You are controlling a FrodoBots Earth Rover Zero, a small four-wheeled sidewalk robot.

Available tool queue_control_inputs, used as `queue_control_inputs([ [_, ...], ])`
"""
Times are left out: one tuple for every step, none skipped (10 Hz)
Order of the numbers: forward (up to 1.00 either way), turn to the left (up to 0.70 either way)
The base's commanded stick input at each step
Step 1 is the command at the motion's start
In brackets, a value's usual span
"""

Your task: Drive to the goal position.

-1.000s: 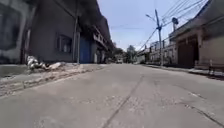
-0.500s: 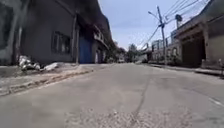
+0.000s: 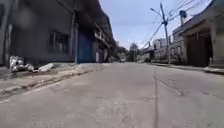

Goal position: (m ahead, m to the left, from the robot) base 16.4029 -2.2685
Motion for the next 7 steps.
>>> queue_control_inputs([
  [1.00,0.00],
  [1.00,0.00],
  [1.00,0.00],
  [1.00,0.00],
  [1.00,0.00],
  [1.00,0.00],
  [1.00,0.00],
])
